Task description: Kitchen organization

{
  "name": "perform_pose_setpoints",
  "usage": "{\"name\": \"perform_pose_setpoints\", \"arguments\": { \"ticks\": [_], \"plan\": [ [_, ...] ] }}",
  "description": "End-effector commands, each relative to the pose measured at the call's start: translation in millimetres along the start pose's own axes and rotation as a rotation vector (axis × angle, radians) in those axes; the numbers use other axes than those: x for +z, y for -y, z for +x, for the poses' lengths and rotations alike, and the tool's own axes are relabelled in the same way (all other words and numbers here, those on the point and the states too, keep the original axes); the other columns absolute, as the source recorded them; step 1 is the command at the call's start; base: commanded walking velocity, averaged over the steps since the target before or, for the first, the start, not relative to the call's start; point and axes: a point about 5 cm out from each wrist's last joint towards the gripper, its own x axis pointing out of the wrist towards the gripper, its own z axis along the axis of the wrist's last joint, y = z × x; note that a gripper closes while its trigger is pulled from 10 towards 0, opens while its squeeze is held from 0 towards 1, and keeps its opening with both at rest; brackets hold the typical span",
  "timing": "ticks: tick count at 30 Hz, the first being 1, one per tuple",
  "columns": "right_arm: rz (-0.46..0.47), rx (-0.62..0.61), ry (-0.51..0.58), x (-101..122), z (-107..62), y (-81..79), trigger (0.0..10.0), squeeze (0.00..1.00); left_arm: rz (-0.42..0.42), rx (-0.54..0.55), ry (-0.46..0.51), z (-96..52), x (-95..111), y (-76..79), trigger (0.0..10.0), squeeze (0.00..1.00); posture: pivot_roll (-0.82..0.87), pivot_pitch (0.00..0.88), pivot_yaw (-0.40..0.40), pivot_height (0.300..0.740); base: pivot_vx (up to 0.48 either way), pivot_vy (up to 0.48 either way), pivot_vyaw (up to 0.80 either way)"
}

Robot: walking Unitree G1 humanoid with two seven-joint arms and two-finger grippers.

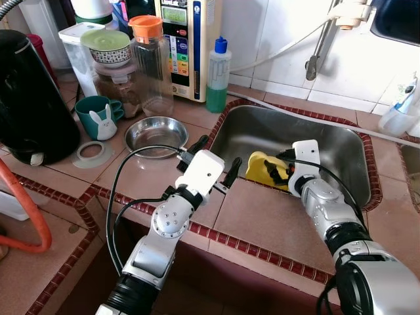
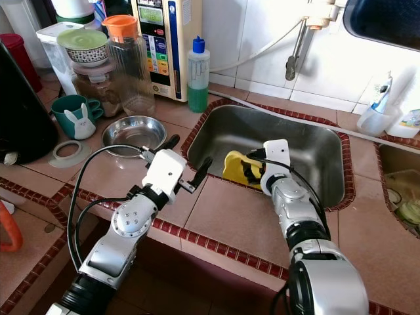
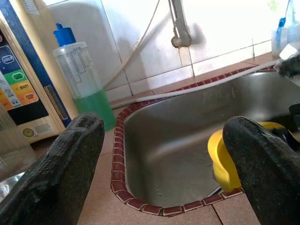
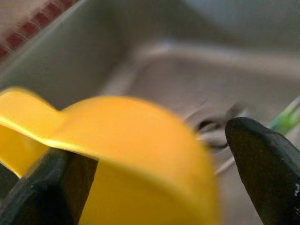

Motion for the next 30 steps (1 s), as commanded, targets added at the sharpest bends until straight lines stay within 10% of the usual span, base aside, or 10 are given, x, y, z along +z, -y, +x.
{"name": "perform_pose_setpoints", "arguments": {
  "ticks": [1, 10, 16, 23, 26, 30],
  "plan": [
    [0.162, 0.042, -0.050, -7, 0.7, -3.5, 10.0, 0.00, 0.010, -0.004, 0.010, 3.0, 2, 0.9, 10.0, 0.11, 0.08, 0.000, -0.018, 0.740, 0.000, 0.000, 0.00],
    [0.011, -0.016, 0.121, 14, -4.0, 6.1, 10.0, 0.00, 0.019, -0.001, 0.015, 4.5, 4, 0.3, 10.0, 0.00, 0.08, 0.000, -0.011, 0.740, 0.000, 0.000, 0.00],
    [0.145, 0.046, 0.362, 46, -11.1, 5.7, 10.0, 0.00, 0.027, 0.006, 0.019, 7.2, 5, -3.9, 10.0, 0.00, 0.09, 0.000, -0.003, 0.740, 0.000, 0.000, 0.00],
    [0.193, 0.097, 0.400, 46, -13.1, 3.1, 10.0, 0.00, 0.026, 0.016, 0.025, 10.6, 6, -3.6, 10.0, 0.00, 0.08, 0.000, -0.019, 0.740, 0.000, 0.000, 0.00],
    [0.211, 0.080, 0.395, 47, -13.4, 5.6, 10.0, 0.00, 0.020, 0.019, 0.025, 10.9, 5, -2.2, 10.0, 0.00, 0.08, 0.000, -0.025, 0.740, 0.000, 0.000, 0.00],
    [-0.015, 0.004, -0.033, 3, -4.9, 9.9, 10.0, 0.00, 0.016, 0.021, 0.024, 11.7, 5, -0.6, 10.0, 0.00, 0.07, 0.000, -0.029, 0.740, 0.000, 0.000, 0.00]
  ]
}}
